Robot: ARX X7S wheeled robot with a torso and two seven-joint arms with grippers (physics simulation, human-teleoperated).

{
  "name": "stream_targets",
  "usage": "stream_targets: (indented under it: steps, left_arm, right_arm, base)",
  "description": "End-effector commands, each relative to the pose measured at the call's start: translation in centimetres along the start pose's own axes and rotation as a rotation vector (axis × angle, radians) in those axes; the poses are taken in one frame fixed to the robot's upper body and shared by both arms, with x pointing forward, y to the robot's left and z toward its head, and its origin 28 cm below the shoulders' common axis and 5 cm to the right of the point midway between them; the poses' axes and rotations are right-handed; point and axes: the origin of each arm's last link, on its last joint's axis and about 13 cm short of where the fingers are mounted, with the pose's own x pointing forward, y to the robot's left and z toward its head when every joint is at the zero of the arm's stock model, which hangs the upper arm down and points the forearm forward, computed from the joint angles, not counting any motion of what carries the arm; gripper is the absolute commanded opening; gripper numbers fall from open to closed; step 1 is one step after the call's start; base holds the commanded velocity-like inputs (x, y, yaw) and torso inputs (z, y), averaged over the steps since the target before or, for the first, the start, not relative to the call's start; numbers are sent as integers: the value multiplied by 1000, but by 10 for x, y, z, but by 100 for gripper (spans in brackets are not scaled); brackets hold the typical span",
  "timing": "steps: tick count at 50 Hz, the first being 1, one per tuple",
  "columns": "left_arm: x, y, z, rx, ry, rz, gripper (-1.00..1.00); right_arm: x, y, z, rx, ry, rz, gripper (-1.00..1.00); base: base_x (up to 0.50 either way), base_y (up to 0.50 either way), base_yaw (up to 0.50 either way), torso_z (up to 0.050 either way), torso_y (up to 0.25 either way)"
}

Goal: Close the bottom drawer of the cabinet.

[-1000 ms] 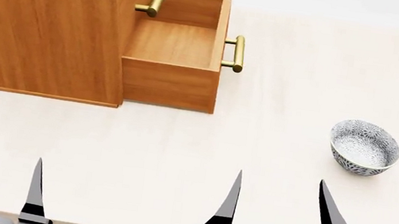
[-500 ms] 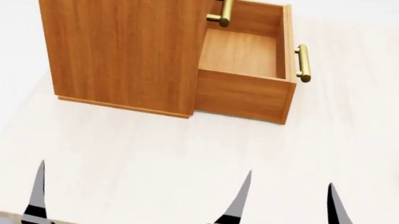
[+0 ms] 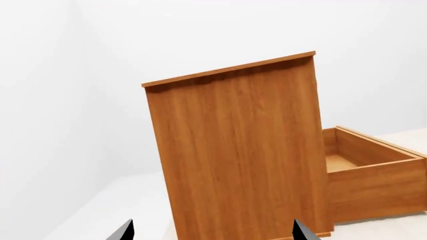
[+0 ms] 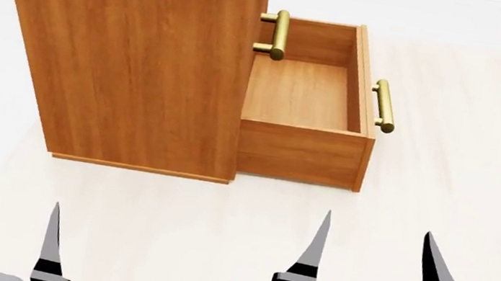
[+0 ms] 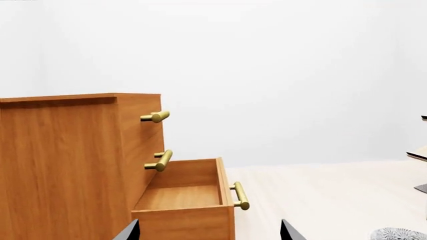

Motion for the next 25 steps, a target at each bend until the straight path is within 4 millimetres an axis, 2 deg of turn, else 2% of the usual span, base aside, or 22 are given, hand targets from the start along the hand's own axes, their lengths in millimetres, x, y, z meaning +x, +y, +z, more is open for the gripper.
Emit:
stream_targets:
  steps: [1,25]
  left_arm:
    - [1,1,3,-22,-6,-11,100]
    - [-1,3,2,-22,-7,-4,100]
  right_arm:
    - [2,-2,2,12,-6,4,100]
    - [2,-1,2,-6,-9,8,100]
  base:
    - [500,0,0,0,0]
    - [500,0,0,0,0]
